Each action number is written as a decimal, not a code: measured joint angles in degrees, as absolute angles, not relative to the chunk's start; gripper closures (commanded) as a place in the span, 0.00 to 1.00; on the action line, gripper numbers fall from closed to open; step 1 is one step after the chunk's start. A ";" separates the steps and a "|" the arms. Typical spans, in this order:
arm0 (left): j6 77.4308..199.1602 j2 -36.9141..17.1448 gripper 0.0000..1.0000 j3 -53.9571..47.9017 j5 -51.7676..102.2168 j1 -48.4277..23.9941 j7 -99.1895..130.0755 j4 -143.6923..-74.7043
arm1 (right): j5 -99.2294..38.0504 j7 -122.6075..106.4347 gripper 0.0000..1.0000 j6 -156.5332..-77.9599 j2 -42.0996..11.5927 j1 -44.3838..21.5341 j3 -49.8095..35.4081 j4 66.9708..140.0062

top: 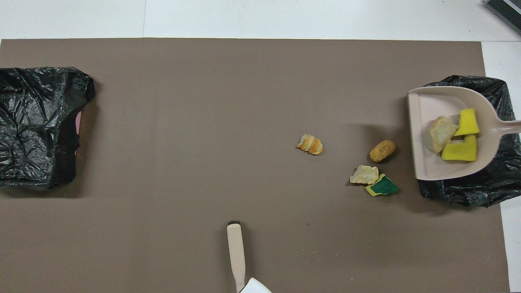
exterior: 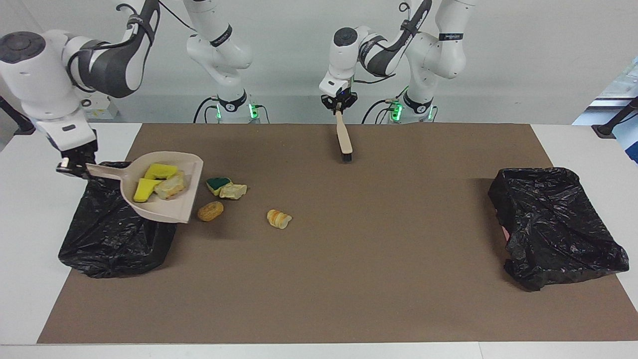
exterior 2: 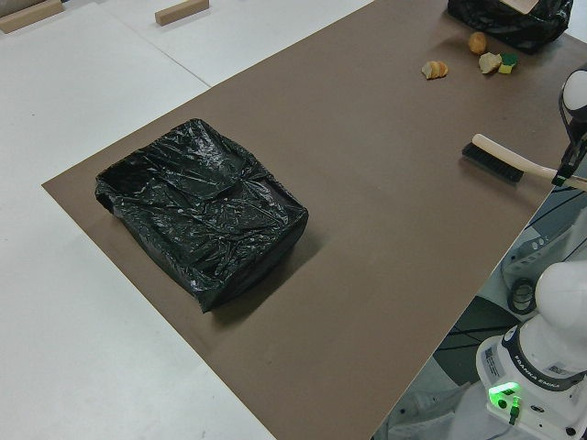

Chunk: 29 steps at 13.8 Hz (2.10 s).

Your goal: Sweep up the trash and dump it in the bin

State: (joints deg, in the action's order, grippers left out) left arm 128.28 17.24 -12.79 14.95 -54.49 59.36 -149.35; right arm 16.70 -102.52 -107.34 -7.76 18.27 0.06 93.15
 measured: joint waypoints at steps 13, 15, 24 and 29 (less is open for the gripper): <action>128.30 15.77 0.43 -11.91 16.16 -53.16 53.82 -149.13 | 52.29 -89.57 1.00 -113.73 -9.39 18.52 -0.66 91.99; 125.03 14.90 0.25 -11.77 16.21 -49.73 50.38 -146.99 | 52.80 -89.63 1.00 -112.59 -9.25 18.48 -0.65 92.03; 110.33 14.12 0.00 -10.90 7.37 -29.20 28.25 -130.71 | 58.95 -94.48 1.00 -112.61 -7.64 16.91 -1.38 92.22; 103.74 13.91 0.00 -10.59 3.02 -15.41 13.77 -118.05 | 58.61 -94.74 1.00 -112.51 -6.72 16.12 -1.57 92.41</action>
State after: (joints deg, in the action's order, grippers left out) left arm 103.74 13.91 -10.59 3.02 -15.41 13.77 -118.05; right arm 58.61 -94.74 -112.51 -6.72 16.12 -1.57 92.41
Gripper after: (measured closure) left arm 0.000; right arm 0.678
